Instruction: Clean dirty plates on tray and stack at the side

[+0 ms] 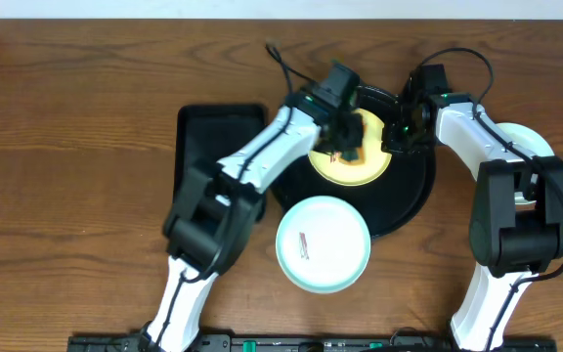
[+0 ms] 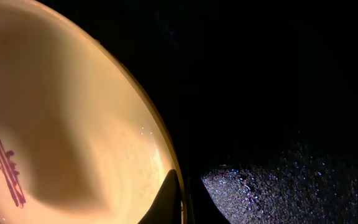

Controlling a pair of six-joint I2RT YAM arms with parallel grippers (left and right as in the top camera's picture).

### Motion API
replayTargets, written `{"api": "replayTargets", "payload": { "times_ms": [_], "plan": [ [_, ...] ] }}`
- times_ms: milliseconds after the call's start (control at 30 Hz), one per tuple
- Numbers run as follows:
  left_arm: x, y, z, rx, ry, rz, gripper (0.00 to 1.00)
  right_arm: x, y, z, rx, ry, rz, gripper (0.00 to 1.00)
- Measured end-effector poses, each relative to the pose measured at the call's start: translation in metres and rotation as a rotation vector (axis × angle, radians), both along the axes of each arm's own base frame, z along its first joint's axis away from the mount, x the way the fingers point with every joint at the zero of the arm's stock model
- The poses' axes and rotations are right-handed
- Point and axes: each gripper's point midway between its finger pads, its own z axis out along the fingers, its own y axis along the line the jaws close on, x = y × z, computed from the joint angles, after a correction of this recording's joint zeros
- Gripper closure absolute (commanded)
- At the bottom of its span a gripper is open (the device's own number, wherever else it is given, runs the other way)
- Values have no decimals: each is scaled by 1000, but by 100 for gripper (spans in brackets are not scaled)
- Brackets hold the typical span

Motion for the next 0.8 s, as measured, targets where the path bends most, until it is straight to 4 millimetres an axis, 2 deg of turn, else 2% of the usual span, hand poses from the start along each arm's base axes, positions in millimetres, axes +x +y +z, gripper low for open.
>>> {"api": "replayTargets", "payload": {
  "times_ms": [100, 233, 433, 633, 733, 800],
  "plan": [
    [-9, -9, -18, -3, 48, -1, 93, 0, 0, 0, 0, 1, -3, 99],
    [-13, -5, -36, 21, 99, 18, 93, 0, 0, 0, 1, 2, -7, 99],
    [-5, 20, -42, 129, 69, 49, 92, 0, 0, 0, 2, 3, -13, 99],
    [17, 65, -42, 399, -91, 58, 92, 0, 0, 0, 2, 4, -14, 99],
    [23, 75, -41, 463, -134, 58, 93, 0, 0, 0, 4, 4, -13, 99],
    [26, 75, -40, 461, -142, 71, 92, -1, 2, 0, 4, 5, -10, 99]
  ]
}}
